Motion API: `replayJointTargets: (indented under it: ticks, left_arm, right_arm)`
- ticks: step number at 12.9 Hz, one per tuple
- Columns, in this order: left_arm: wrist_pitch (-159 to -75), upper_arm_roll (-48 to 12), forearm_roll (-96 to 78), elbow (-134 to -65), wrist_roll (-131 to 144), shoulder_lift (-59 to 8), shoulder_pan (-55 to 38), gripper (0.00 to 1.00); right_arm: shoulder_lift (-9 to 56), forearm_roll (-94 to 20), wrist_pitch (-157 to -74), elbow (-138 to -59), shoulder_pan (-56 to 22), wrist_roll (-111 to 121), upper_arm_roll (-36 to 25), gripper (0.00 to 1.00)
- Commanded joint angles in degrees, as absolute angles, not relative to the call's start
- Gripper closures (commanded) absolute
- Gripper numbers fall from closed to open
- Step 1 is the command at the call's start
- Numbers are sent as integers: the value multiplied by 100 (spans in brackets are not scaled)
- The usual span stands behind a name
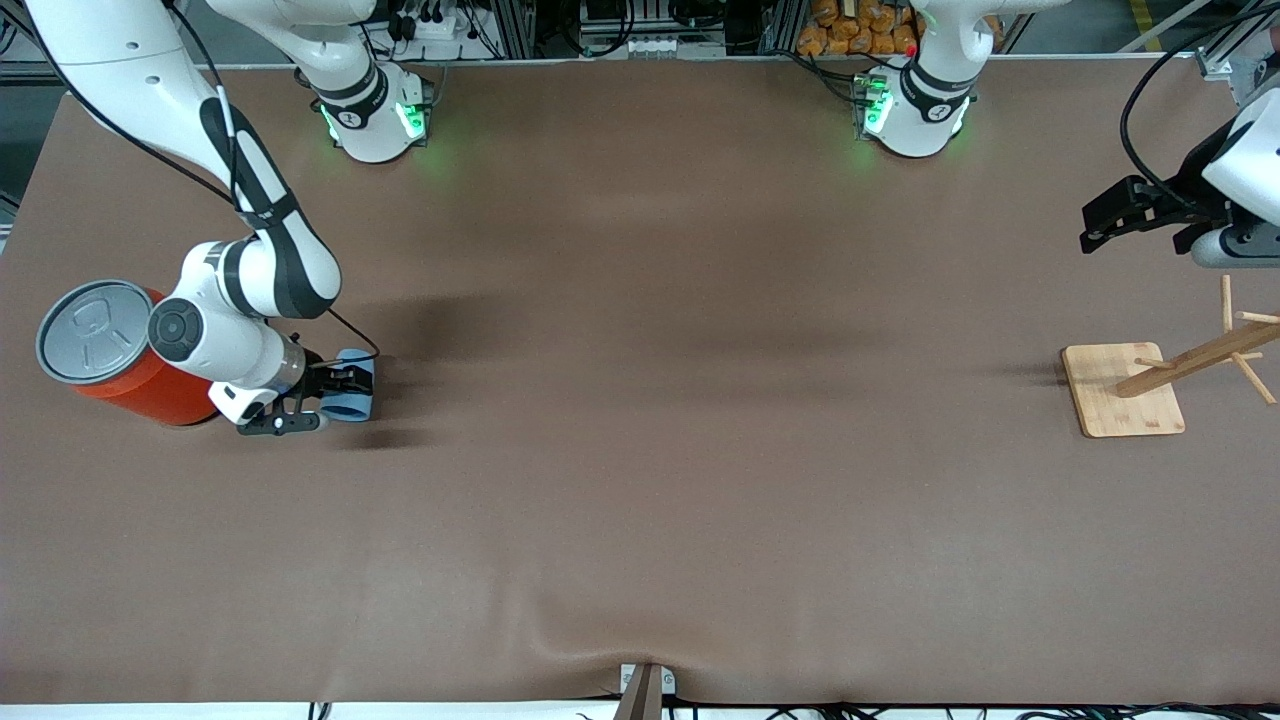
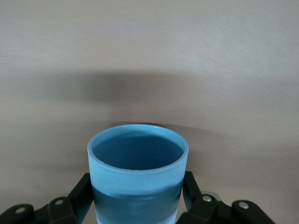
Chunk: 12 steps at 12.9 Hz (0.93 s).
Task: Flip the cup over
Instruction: 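Lift the blue cup with the right gripper and carry it to mid-table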
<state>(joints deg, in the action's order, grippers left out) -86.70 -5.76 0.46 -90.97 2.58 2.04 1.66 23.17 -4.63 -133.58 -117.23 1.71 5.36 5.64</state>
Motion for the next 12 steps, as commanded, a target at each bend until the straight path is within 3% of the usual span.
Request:
replayJointTargets:
  ticks: [1, 4, 6, 7, 10, 12]
  left_arm:
    - [-8543, -589, -26, -9088, 176, 299, 229, 0]
    - [-8622, -589, -35, -9062, 263, 194, 229, 0]
    - [-8832, -589, -105, -9062, 281, 27, 237, 0]
    - [-8946, -580, -253, -9062, 281, -78, 237, 0]
    - [-9517, -545, -824, -9053, 299, -613, 316, 0]
    - [-9798, -545, -1682, -9105, 290, -1175, 613, 0]
  right_arm:
    - [2539, -571, -12229, -10446, -227, 650, 624, 89]
    - [2558, -711, -12023, -9819, -964, 659, 633, 89]
    - [2688, -808, -12050, -9293, -1919, 659, 624, 93]
    - [2959, -791, -12041, -8925, -2325, 677, 615, 97]
    - [3733, -598, -12102, -7922, -3372, 1683, 572, 96]
    - [4120, -309, -12225, -7482, -3637, 3026, 580, 96]
